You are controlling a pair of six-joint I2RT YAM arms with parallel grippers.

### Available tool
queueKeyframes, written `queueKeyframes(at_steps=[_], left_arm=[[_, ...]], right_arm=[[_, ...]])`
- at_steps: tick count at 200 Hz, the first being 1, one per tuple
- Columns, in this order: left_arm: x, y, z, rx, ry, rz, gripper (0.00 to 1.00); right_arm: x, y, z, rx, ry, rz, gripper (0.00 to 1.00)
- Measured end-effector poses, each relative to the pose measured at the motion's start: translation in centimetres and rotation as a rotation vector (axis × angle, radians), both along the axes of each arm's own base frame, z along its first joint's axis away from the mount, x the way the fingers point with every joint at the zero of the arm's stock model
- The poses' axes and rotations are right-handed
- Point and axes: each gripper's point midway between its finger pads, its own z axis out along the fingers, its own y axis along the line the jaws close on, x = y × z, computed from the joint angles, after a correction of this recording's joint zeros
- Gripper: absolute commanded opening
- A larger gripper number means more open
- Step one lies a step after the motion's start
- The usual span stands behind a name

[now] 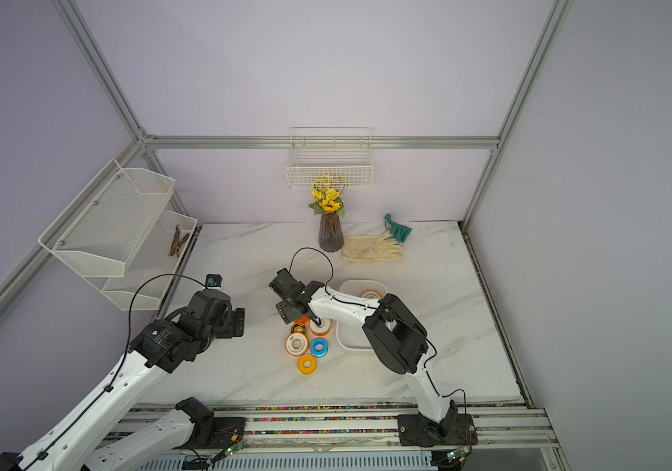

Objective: Put the sealing tape into the storage box
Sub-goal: Pick up the sealing tape at the center of the board.

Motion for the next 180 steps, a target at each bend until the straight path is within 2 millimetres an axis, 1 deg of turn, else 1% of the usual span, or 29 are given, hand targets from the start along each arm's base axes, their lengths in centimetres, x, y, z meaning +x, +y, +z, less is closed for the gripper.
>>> queueKeyframes(at_steps=[39, 100, 125, 144, 180], left_arm=[[0.02, 0.11, 0.0, 0.0, 0.0, 0.005, 1.0], [0.06, 0.11, -0.08, 0.001, 0.003, 0.005, 1.0], [0.06, 0.11, -0.08, 0.001, 0.003, 0.005, 1.0], [0.06, 0.11, -0.08, 0.001, 0.003, 0.005, 1.0], [0.08, 0.1, -0.12, 0.002, 0.005, 0.005, 1.0]], right_arm=[[-0.18, 0.16, -0.11, 0.008, 0.011, 0.005, 0.9], [-0.25, 0.21, -0.15, 0.011, 0.016, 0.005, 0.91], [-0.42, 0.05, -0.49, 0.007, 0.023, 0.005, 0.91], [-0.52, -0.04, -0.66, 0.003, 0.027, 0.006, 0.91], [-0.58, -0.05, -0.73, 0.003, 0.03, 0.007, 0.87]])
